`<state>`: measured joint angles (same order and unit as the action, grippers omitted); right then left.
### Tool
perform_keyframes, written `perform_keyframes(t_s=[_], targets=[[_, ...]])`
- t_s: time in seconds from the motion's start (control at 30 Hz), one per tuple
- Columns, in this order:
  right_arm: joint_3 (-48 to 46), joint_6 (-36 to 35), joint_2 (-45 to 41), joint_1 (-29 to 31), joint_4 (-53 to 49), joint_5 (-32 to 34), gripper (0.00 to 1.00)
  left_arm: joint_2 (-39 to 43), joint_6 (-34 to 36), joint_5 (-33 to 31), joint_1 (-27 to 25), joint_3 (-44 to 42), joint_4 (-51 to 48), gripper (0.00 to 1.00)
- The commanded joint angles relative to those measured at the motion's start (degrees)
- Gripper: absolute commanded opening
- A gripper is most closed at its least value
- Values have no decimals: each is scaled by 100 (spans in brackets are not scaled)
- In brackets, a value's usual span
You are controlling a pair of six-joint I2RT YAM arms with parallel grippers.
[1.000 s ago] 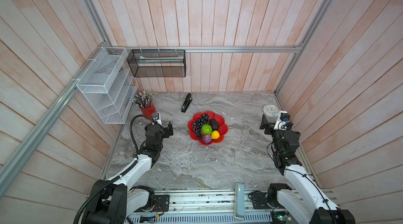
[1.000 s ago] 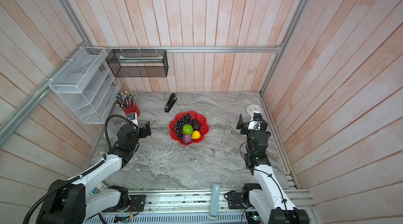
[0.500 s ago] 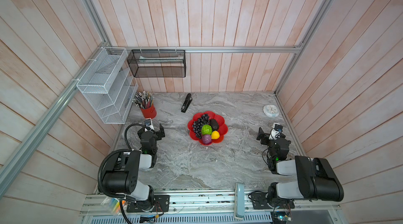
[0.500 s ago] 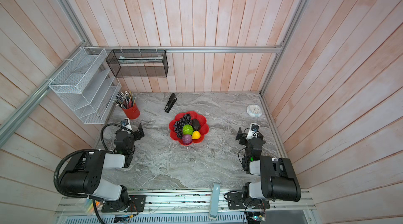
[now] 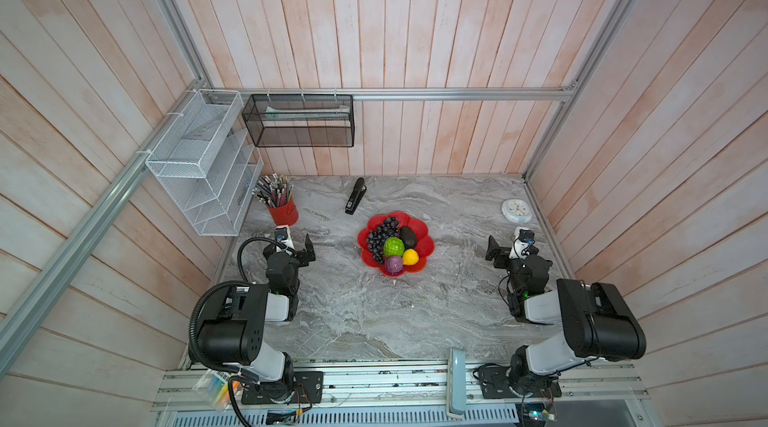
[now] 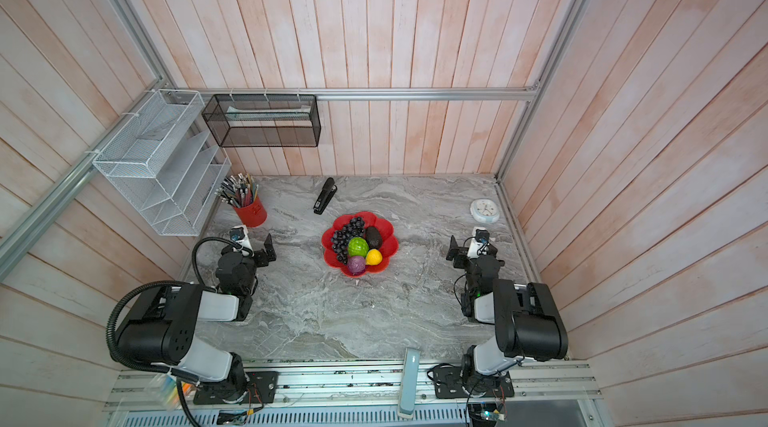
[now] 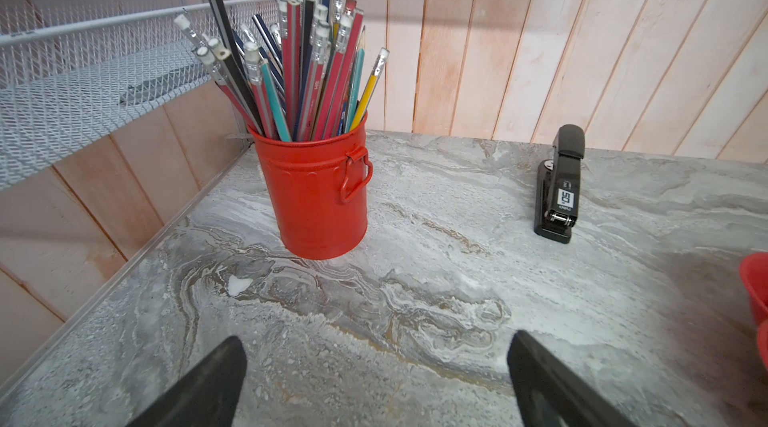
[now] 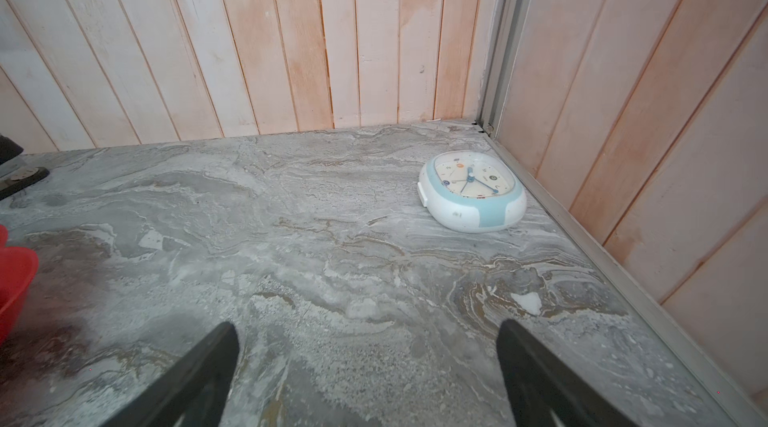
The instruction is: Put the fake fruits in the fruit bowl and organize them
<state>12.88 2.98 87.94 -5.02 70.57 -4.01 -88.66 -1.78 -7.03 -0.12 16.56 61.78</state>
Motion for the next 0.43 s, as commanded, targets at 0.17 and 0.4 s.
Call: perform_keyframes(t_s=[0.17, 0.4], targets=[[100, -69, -75, 28, -104, -74, 98, 8, -37, 96, 21, -5, 202, 100], [98, -70, -75, 27, -104, -70, 98, 29, -41, 96, 21, -24, 214, 100]])
